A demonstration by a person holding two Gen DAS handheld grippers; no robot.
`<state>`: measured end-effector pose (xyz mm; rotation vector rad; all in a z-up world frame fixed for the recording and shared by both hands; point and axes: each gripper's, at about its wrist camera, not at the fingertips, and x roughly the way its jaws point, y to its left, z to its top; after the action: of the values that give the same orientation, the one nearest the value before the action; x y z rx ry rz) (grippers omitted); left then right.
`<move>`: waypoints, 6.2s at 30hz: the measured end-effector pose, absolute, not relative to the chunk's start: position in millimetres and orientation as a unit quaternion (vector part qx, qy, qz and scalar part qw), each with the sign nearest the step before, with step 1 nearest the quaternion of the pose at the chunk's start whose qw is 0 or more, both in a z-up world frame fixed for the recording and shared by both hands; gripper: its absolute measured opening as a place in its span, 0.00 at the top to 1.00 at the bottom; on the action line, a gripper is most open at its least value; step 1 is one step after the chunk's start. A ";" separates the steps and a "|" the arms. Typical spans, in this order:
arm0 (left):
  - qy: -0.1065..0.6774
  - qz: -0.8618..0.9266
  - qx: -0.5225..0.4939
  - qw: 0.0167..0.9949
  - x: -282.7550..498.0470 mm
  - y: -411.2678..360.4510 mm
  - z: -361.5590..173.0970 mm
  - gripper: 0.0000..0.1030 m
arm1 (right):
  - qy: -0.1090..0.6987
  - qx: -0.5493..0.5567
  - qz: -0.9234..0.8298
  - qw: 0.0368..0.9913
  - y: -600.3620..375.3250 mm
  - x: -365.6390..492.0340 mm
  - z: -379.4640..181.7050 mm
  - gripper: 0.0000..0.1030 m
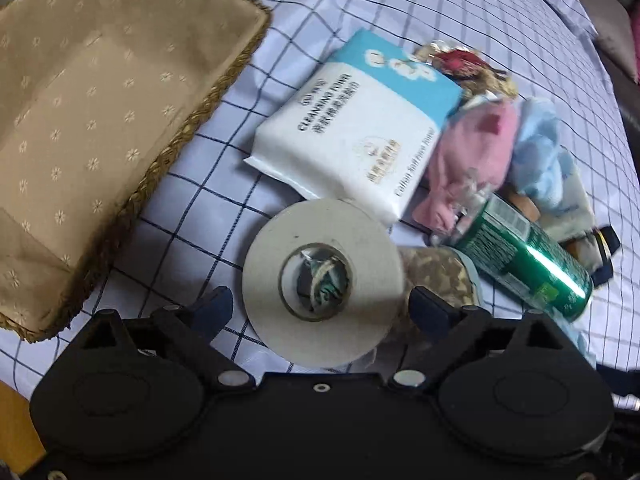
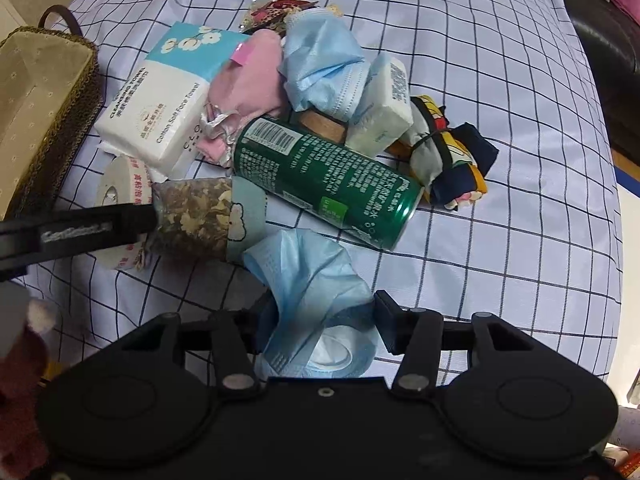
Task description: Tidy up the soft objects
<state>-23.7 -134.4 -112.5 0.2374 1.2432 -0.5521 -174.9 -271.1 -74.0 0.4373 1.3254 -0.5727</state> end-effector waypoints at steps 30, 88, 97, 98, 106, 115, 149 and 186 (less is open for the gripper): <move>0.623 -0.290 0.015 0.727 -12.0 -123.0 -116.1 0.14 | 0.579 0.214 -0.295 0.729 -291.8 -186.8 -62.7 0.51; 0.482 -0.223 0.295 0.794 -48.1 -133.4 -74.3 0.20 | 0.559 0.201 -0.275 0.756 -278.8 -182.9 -46.5 0.50; 0.512 -0.204 0.308 0.776 -46.1 -118.0 -106.9 0.19 | 0.555 0.201 -0.269 0.761 -273.8 -182.7 -42.3 0.50; 0.513 -0.199 0.306 0.777 -43.7 -118.2 -109.4 0.19 | 0.554 0.199 -0.268 0.762 -272.4 -182.4 -41.3 0.50; 0.512 -0.199 0.295 0.782 -42.2 -133.8 -123.8 0.10 | 0.551 0.198 -0.268 0.765 -267.6 -183.8 -37.1 0.50; 0.518 -0.214 0.290 0.776 -48.0 -144.9 -130.7 0.19 | 0.553 0.202 -0.272 0.761 -271.6 -185.5 -40.2 0.50; 0.502 -0.354 0.264 0.743 -84.2 -177.5 -77.5 0.17 | 0.541 0.221 -0.289 0.758 -283.8 -186.6 -38.7 0.50; 0.491 -0.332 0.222 0.774 -32.1 -126.1 5.9 0.49 | 0.519 0.240 -0.295 0.766 -290.0 -172.2 -20.6 0.51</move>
<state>-32.1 -126.1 5.9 0.4814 1.0639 -0.7181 -172.2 -290.0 -20.6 0.5219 1.1271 -0.6413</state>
